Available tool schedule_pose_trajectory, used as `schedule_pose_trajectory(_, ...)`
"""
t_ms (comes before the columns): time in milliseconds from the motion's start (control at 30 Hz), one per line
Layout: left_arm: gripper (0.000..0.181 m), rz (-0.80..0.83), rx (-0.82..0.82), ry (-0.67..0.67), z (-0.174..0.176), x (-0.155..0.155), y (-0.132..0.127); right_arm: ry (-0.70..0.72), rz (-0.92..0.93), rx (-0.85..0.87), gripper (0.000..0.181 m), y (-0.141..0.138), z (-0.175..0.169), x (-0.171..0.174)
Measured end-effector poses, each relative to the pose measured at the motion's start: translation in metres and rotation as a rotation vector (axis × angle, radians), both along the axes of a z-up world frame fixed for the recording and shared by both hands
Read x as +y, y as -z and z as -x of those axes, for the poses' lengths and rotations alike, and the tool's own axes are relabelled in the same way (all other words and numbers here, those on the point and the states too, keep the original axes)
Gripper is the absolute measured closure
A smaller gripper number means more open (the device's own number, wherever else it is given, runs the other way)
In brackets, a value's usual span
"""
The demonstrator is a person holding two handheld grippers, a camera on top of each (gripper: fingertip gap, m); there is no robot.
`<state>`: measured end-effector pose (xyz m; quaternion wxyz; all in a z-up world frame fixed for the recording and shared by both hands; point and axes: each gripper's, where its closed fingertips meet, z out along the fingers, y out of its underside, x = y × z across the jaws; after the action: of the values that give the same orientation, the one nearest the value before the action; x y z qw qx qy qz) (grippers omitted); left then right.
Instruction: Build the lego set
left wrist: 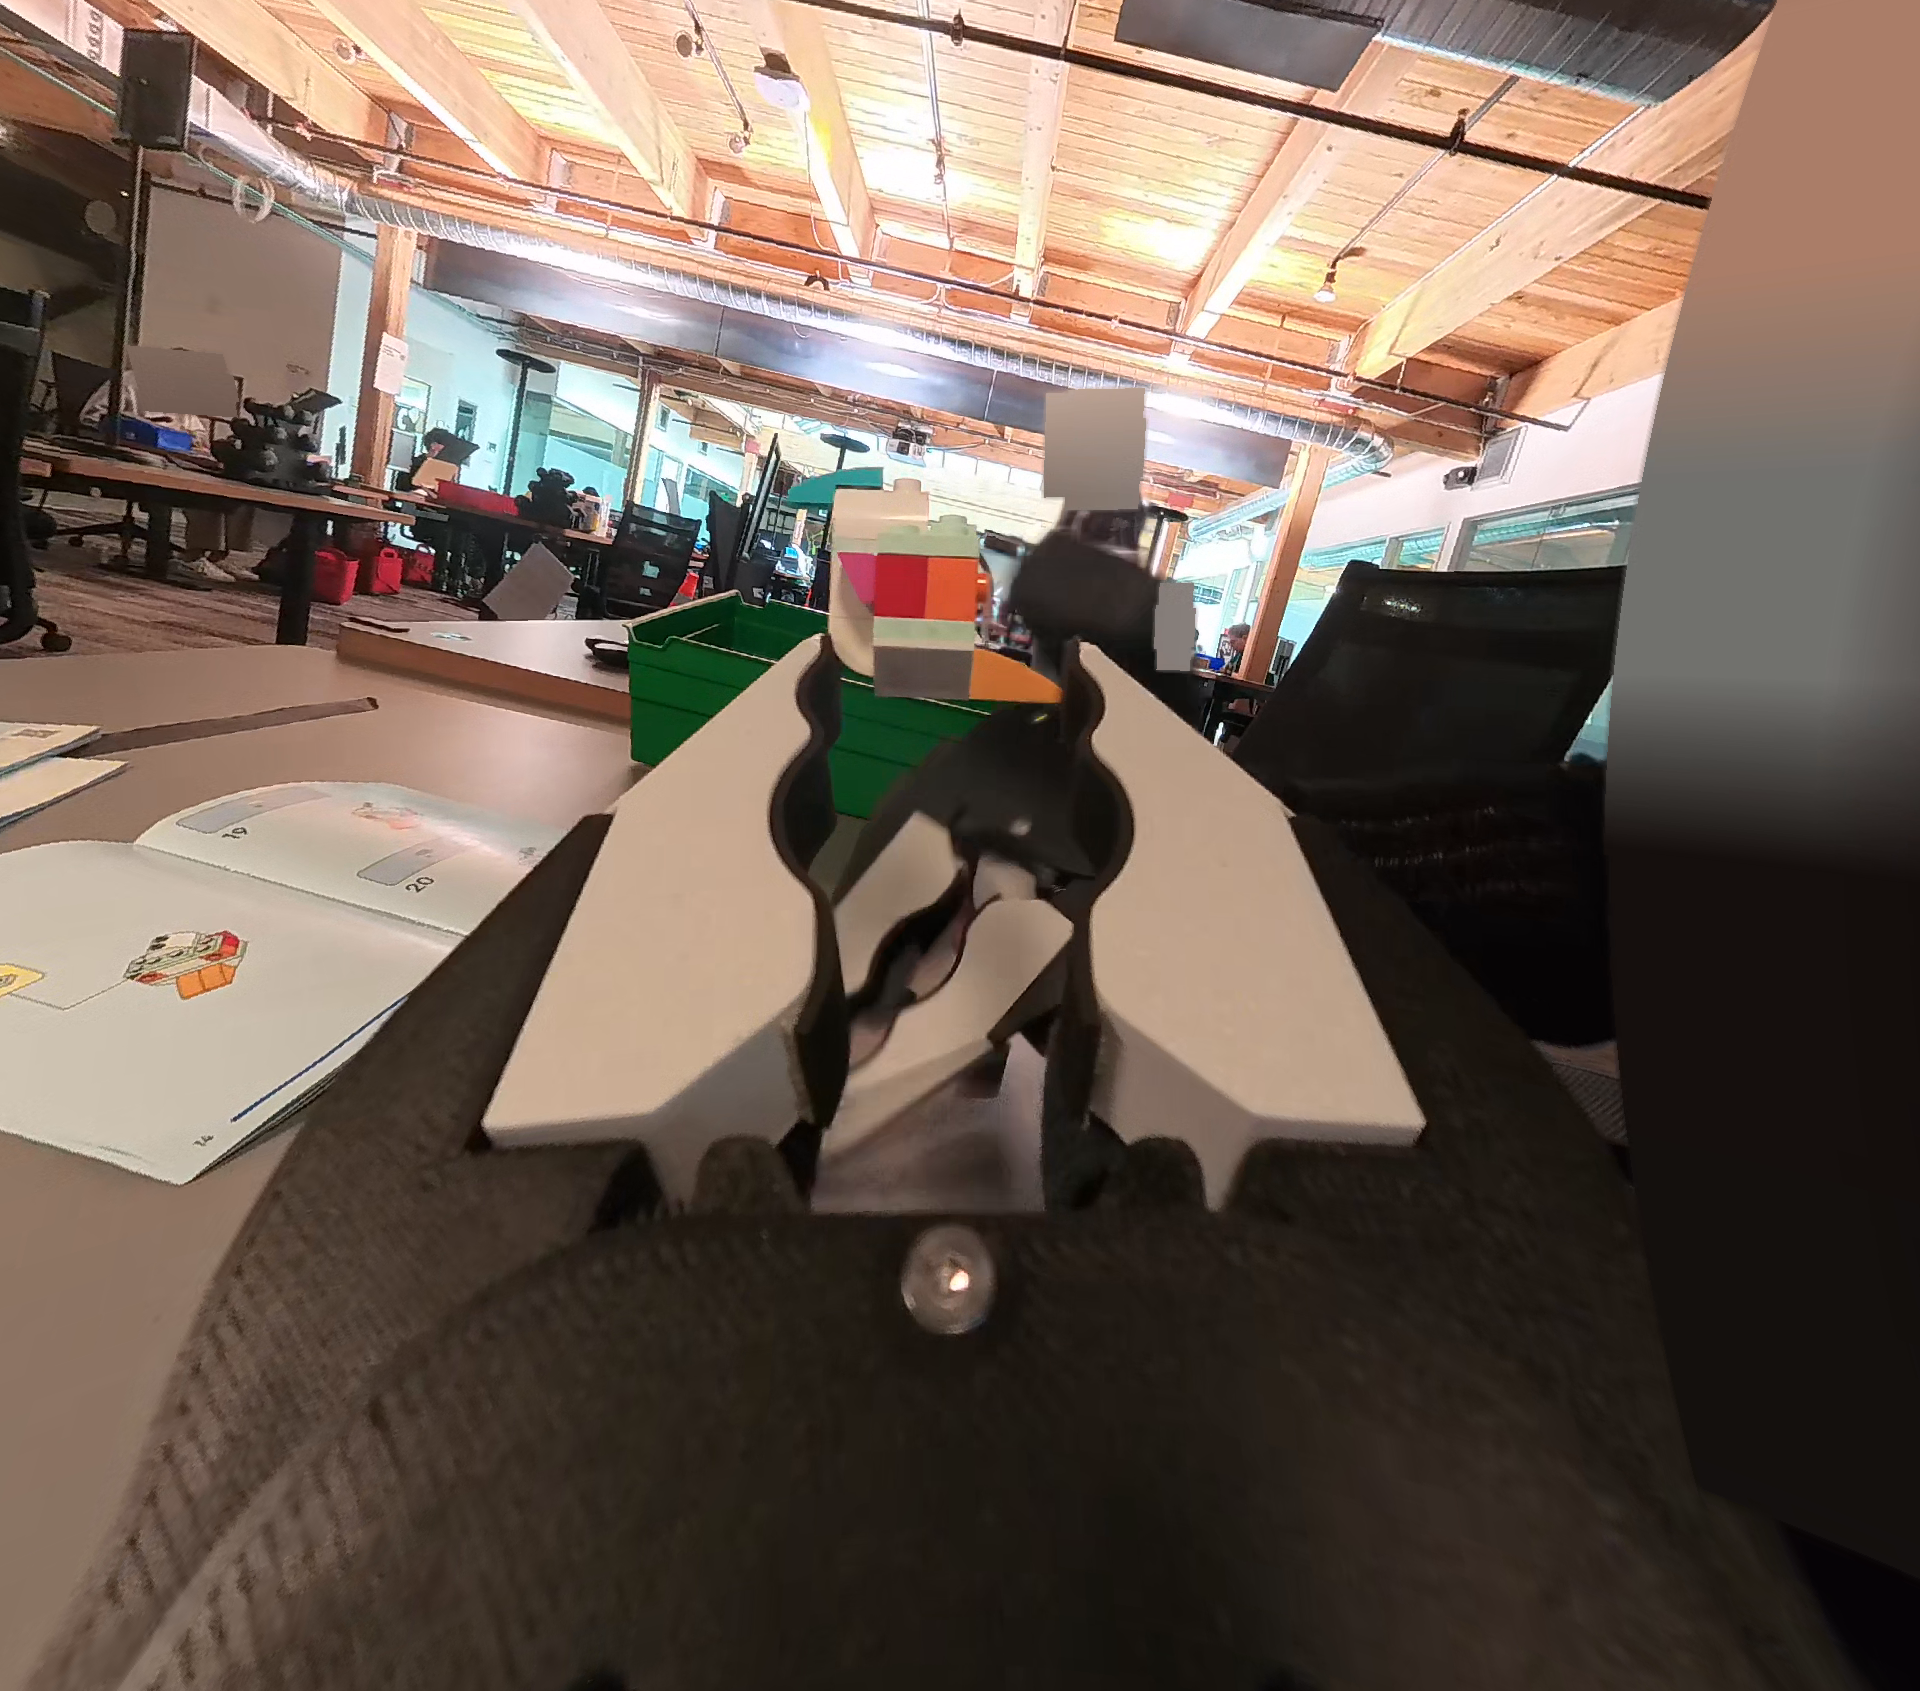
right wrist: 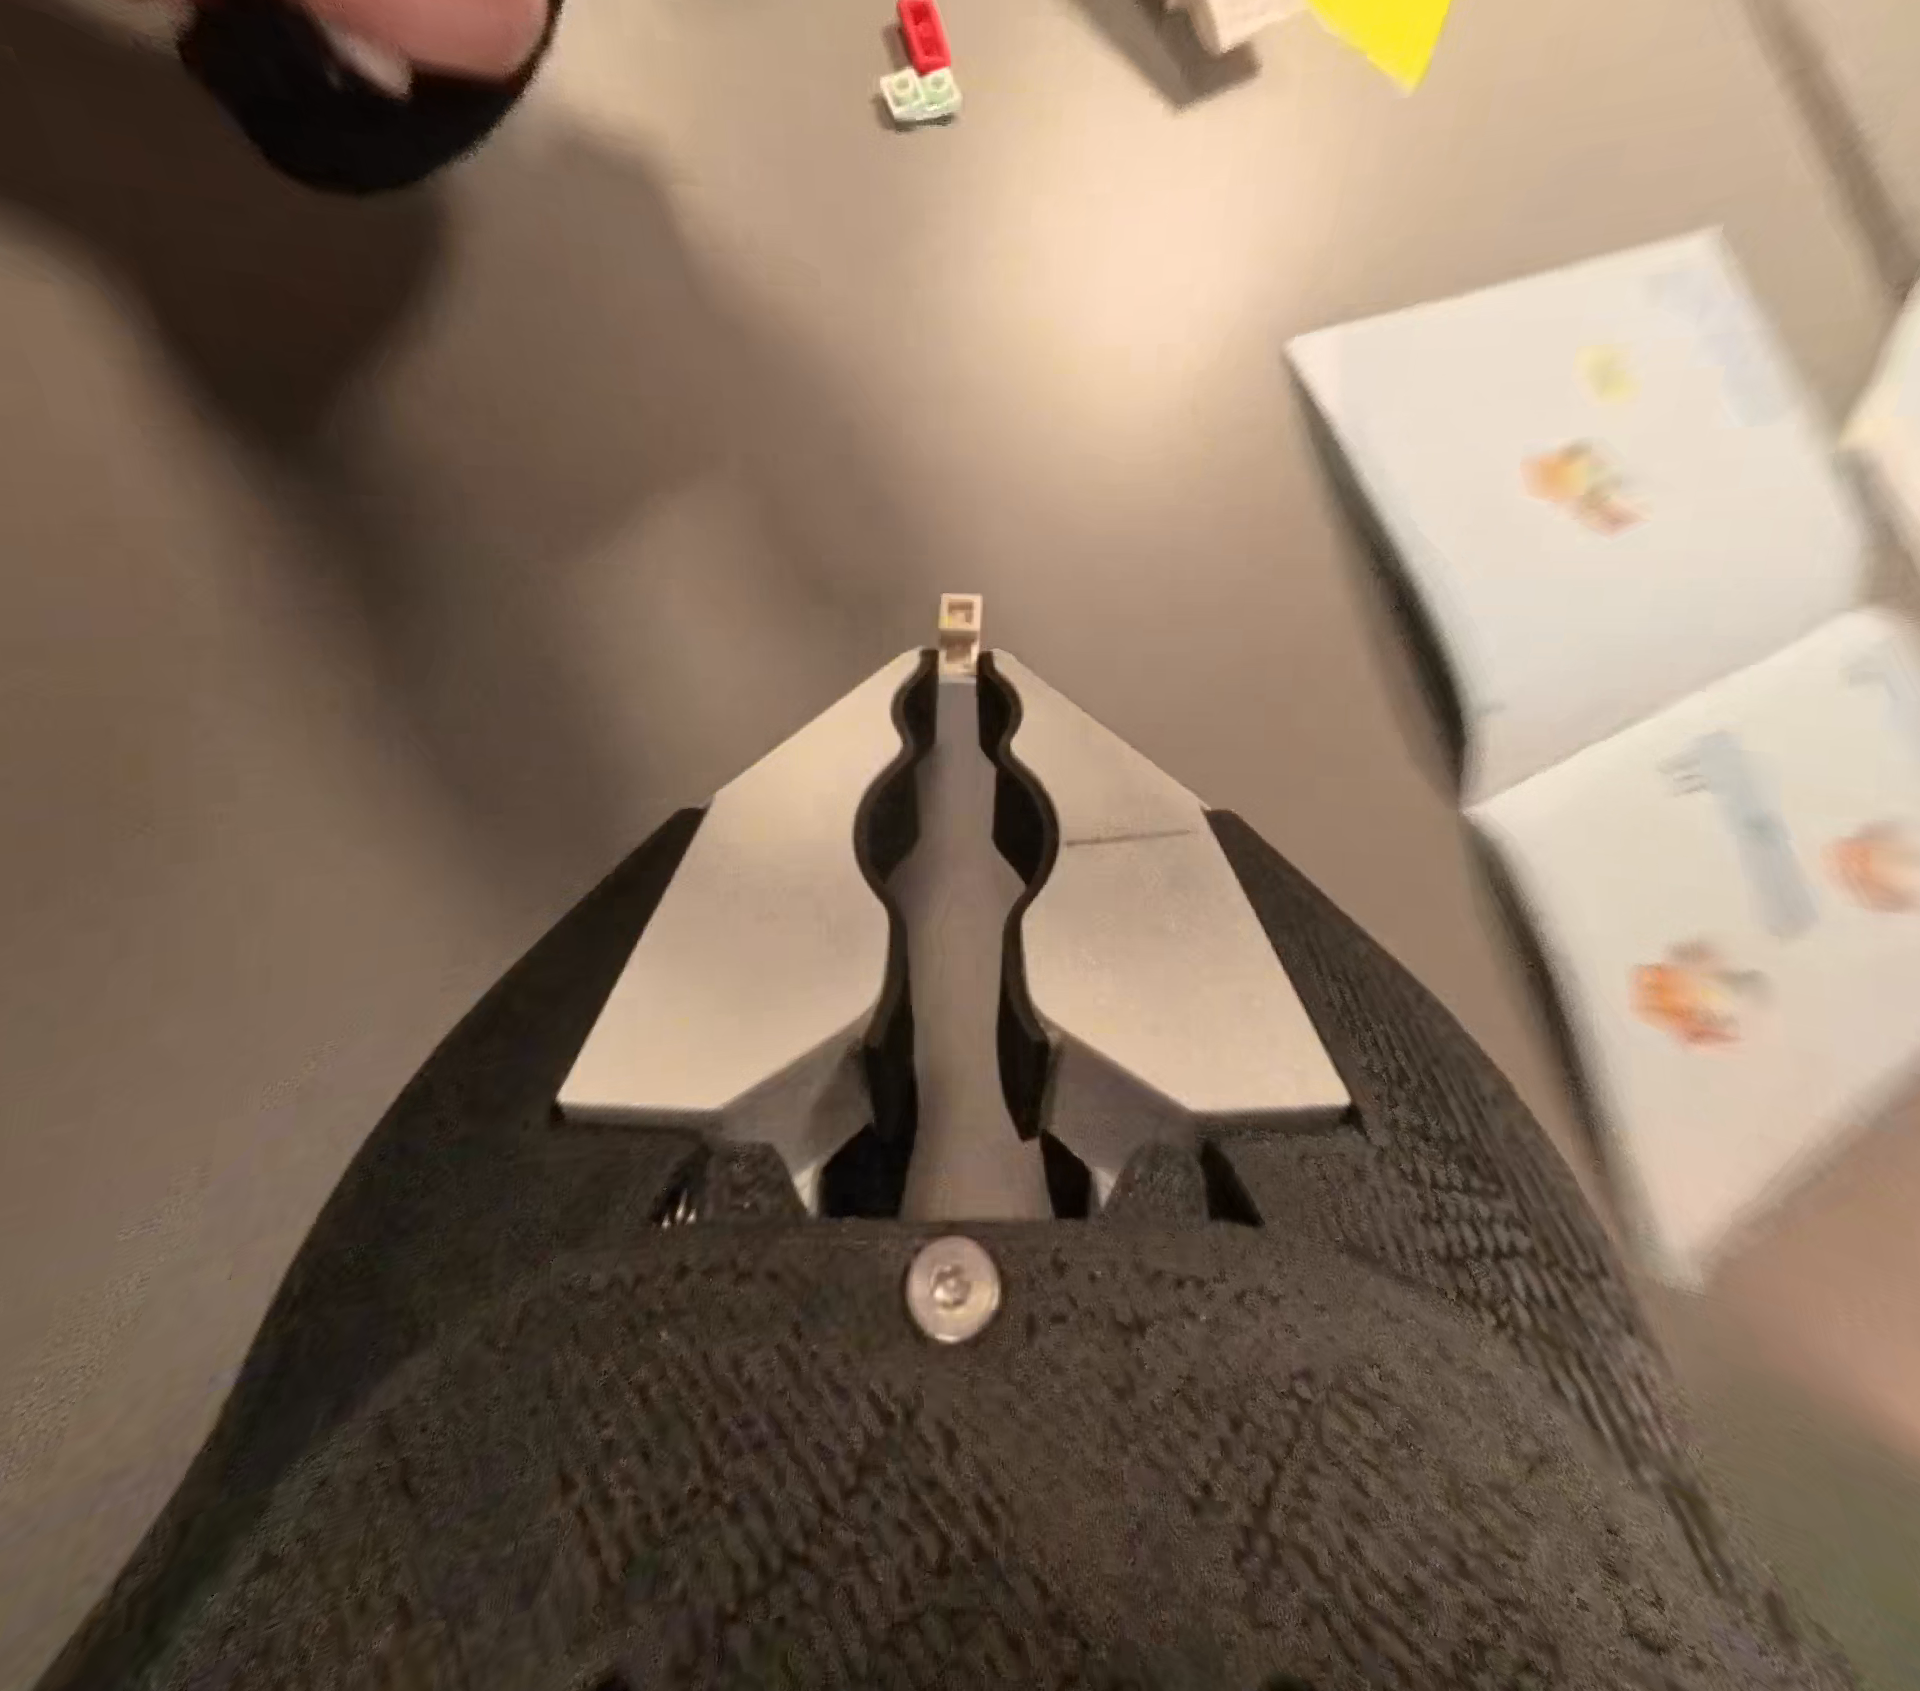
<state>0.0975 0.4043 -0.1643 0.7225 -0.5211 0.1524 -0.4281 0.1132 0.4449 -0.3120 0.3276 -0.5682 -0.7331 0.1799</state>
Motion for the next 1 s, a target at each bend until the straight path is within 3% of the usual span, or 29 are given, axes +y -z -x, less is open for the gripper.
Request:
schedule_pose_trajectory(33, 0.140, 0.000, 0.001, 0.000, 0.000, 0.000, 0.000, -0.043, -0.154, -0.021, 0.176, -0.004, -0.001, 0.007)
schedule_pose_trajectory(100, 0.140, 0.000, -0.001, 0.000, 0.000, 0.000, 0.000, -0.184, -0.576, -0.130, 0.176, -0.011, -0.005, 0.025)
schedule_pose_trajectory(200, 0.140, 0.000, -0.003, 0.000, 0.000, 0.000, 0.000, -0.503, -1.163, -0.377, 0.176, -0.013, -0.013, 0.039)
schedule_pose_trajectory(367, 0.140, -0.001, -0.004, -0.003, 0.001, 0.000, -0.001, -0.922, -1.480, -0.525, 0.176, 0.003, -0.019, 0.017)
schedule_pose_trajectory(433, 0.140, 0.001, -0.006, 0.000, 0.001, 0.000, 0.000, -1.050, -1.530, -0.541, 0.177, 0.009, -0.022, 0.005)
schedule_pose_trajectory(533, 0.140, 0.004, -0.002, 0.005, -0.001, 0.001, 0.001, -1.132, -1.532, -0.522, 0.176, 0.009, -0.021, -0.008)
schedule_pose_trajectory(800, 0.140, 0.005, -0.008, 0.004, 0.000, 0.001, 0.001, -1.112, -1.373, -0.441, 0.155, 0.004, -0.018, -0.026)
schedule_pose_trajectory(900, 0.140, 0.002, -0.011, 0.004, 0.001, 0.000, 0.000, -0.981, -1.250, -0.359, 0.150, -0.002, -0.016, -0.028)
schedule_pose_trajectory(1000, 0.140, -0.001, -0.012, 0.002, 0.002, -0.001, -0.001, -0.714, -1.011, -0.234, 0.149, -0.015, -0.015, -0.026)
